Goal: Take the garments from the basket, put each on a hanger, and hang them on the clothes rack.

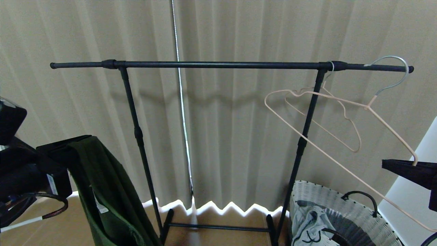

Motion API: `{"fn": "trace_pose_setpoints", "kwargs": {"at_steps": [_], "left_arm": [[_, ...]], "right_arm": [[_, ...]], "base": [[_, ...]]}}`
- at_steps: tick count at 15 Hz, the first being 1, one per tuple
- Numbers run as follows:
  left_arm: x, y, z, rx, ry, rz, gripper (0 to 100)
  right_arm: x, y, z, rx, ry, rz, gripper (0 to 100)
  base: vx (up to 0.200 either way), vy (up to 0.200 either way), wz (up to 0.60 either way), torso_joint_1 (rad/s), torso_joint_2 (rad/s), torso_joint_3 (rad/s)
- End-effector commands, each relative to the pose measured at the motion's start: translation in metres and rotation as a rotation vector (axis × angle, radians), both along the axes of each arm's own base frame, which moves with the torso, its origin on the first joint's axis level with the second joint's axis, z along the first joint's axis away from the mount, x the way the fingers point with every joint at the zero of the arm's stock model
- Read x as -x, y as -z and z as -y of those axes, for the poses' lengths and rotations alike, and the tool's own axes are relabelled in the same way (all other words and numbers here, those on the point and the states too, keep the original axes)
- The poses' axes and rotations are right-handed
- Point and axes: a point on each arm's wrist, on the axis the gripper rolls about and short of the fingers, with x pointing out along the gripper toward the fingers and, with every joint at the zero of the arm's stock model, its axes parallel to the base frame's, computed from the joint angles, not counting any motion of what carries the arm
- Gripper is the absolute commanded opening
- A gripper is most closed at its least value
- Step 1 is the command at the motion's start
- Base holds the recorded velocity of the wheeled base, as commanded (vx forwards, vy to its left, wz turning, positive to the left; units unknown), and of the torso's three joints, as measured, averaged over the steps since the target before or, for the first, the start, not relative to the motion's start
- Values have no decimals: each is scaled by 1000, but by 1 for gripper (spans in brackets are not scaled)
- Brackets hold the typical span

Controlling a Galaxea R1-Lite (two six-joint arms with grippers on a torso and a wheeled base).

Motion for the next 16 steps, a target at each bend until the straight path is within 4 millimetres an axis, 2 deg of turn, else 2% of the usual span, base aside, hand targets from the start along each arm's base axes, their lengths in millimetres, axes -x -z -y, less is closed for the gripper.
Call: {"fn": "trace_pose_setpoints", "kwargs": {"at_steps": [1, 3, 7, 10, 12, 14, 16], "left_arm": [[-1, -2, 0, 3, -1, 4, 0], [-6, 2, 2, -3, -3, -22, 0], [-36, 2, 14, -39, -73, -86, 0], [-69, -8, 43, -20, -178, -118, 0], [-85, -13, 61, 7, -200, -137, 0], [-101, -13, 76, 33, -220, -162, 0], [-118, -12, 90, 62, -256, -169, 0]], "right_arm": [[-3, 2, -3, 0, -24, -14, 0], [-1, 9, -7, -1, -52, -37, 0], [2, 20, -23, 5, -163, -86, 0], [-4, 26, -40, -7, -262, -153, 0], [-4, 26, -53, -89, -294, -212, 0], [0, 21, -67, -153, -333, -251, 0], [6, 23, -78, -137, -377, -265, 0]], "base": [[0, 0, 0, 0, 0, 0], [0, 0, 0, 0, 0, 0], [0, 0, 0, 0, 0, 0], [0, 0, 0, 0, 0, 0], [0, 0, 0, 0, 0, 0], [0, 0, 0, 0, 0, 0], [0, 0, 0, 0, 0, 0]]}}
